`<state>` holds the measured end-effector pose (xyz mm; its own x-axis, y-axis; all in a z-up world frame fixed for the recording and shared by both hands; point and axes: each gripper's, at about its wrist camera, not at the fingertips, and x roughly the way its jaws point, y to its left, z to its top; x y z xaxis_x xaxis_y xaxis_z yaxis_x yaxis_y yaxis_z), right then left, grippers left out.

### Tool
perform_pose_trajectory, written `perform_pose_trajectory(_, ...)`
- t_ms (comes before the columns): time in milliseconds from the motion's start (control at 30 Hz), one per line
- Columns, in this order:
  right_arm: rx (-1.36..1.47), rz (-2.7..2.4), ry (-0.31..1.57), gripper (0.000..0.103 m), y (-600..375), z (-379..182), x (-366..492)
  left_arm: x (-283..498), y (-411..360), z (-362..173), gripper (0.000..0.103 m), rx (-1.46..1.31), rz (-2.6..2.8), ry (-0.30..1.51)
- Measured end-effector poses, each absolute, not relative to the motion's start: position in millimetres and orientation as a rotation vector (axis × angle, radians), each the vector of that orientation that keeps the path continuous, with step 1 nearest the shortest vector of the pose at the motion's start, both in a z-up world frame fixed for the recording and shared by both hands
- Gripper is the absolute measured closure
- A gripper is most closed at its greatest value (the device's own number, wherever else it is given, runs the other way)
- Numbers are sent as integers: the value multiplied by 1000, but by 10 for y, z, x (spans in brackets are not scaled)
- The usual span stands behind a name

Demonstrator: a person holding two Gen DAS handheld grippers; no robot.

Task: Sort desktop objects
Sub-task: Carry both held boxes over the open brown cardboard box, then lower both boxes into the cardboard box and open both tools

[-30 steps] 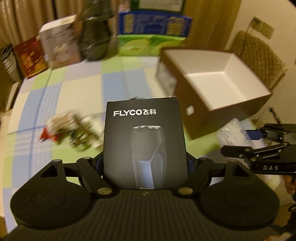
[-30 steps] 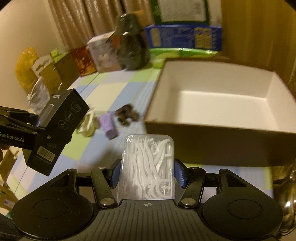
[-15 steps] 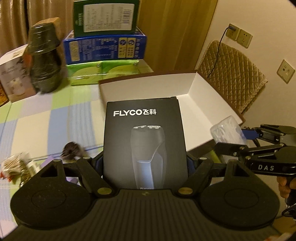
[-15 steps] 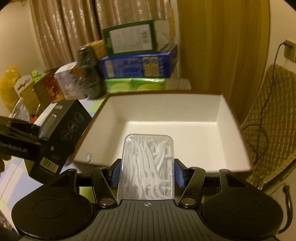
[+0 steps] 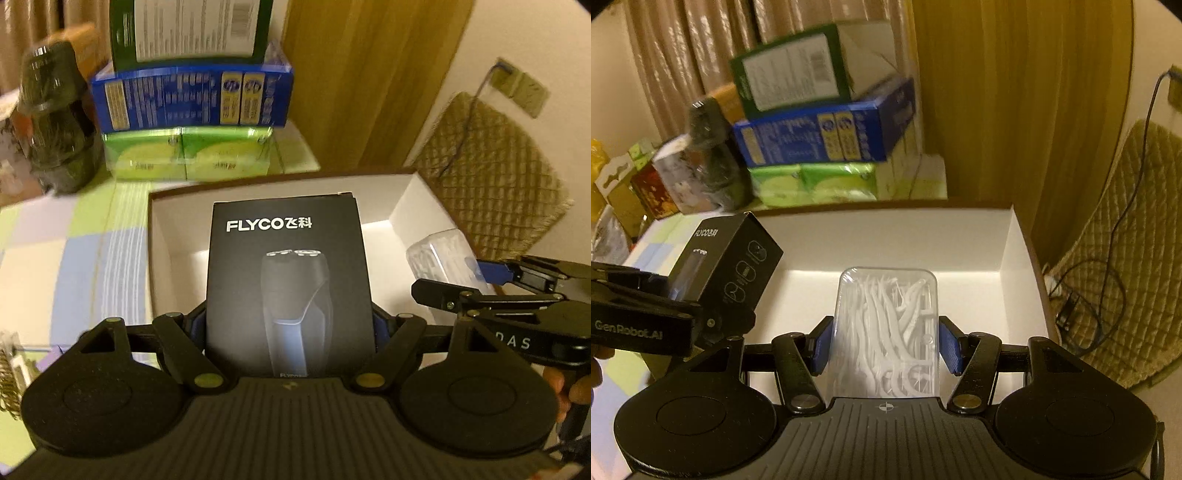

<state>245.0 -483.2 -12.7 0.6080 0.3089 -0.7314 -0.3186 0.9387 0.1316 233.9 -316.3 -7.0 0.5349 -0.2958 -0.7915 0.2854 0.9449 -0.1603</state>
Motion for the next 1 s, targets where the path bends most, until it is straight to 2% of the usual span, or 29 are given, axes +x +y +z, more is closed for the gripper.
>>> perform_pose_trajectory(400, -51, 315, 992, 49, -4920, -618, 2780, 2796, -3453, -680, 27, -67, -240, 1122)
perform_pose_trajectory(900, -79, 317, 1037, 49, -4915, -696, 2853, 2885, -3509, -777, 26, -70, -262, 1129)
perform_pose_trajectory(1000, -87, 327, 1054, 49, -4899, -701, 2855, 2895, -3520, -709, 21, -62, -274, 1112)
